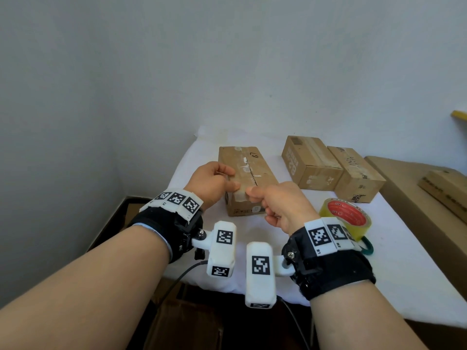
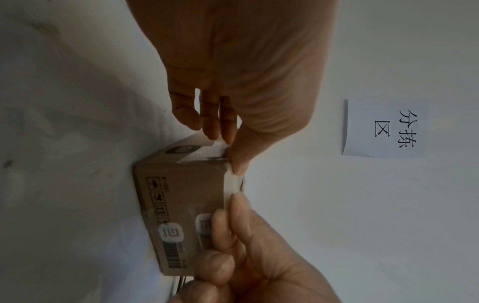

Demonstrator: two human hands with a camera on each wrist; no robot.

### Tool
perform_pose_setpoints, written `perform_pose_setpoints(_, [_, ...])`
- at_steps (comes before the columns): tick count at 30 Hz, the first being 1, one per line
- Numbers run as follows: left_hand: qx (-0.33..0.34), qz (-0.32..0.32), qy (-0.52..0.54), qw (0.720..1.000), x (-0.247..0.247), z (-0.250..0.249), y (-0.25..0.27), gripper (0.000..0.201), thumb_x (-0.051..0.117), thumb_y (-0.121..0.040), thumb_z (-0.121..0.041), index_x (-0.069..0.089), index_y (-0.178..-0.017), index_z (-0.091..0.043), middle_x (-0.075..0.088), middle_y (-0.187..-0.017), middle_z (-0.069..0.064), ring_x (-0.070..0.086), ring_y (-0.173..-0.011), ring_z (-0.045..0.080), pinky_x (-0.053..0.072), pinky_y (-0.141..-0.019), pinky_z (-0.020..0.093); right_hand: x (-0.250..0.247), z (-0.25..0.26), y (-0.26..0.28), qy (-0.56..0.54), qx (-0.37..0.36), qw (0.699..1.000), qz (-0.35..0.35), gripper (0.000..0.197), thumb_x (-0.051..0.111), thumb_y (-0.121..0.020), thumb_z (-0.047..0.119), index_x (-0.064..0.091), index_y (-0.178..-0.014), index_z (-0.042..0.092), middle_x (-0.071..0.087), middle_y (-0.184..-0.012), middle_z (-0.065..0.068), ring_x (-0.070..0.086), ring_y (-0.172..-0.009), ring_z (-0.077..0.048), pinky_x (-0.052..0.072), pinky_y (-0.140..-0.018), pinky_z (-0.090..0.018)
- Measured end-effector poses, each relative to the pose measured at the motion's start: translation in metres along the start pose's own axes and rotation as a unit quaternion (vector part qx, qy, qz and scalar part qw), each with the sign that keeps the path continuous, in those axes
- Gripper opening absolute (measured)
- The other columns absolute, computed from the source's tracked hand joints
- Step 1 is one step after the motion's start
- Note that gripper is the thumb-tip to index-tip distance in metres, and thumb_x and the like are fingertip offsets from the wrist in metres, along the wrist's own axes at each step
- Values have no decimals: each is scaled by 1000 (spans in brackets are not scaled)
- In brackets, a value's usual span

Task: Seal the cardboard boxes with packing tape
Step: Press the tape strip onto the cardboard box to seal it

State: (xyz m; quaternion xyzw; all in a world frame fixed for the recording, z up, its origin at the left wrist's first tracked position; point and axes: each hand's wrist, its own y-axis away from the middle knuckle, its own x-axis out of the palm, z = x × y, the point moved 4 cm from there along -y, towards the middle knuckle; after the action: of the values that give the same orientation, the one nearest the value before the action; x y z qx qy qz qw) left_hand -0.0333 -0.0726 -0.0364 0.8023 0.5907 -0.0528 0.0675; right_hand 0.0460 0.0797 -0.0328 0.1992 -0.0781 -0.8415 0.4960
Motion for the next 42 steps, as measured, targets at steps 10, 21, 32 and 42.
perform_pose_setpoints(10, [-39, 23, 32, 998, 1, 5, 0, 29, 72, -86, -9, 66, -111, -21, 63, -91, -3, 56, -79, 14, 44, -68, 31, -9, 6, 6, 57, 20, 998, 15, 18, 71, -92, 25, 79, -92, 9, 55, -46, 10, 42, -52, -9, 47, -59, -24])
perform_pose_setpoints(21, [-31, 55, 22, 998, 11, 2, 4, 22, 69, -89, -8, 62, -106, -20, 61, -84, -3, 55, -75, 12, 42, -66, 29, -31, 20, 6, 239, -57, 969, -41, 32, 67, -92, 38, 76, -79, 10, 60, -42, 13, 56, -63, -13, 55, -66, -31])
perform_pose_setpoints(32, [-32, 58, 28, 997, 16, 1, 7, 34, 78, -83, -17, 58, -110, -18, 65, -99, 3, 58, -84, 16, 41, -66, 29, -14, 23, -2, 298, -143, 939, -93, 51, 74, -78, 63, 59, -109, 24, 44, -131, -8, 42, -127, -31, 41, -109, -52])
perform_pose_setpoints(42, [-34, 77, 26, 996, 17, 2, 5, 38, 78, -81, -8, 57, -111, -17, 62, -95, 3, 59, -79, 17, 45, -63, 30, -17, 17, -13, 238, -165, 954, -78, 42, 81, -84, 38, 54, -111, 20, 42, -122, -5, 56, -103, -25, 53, -97, -44])
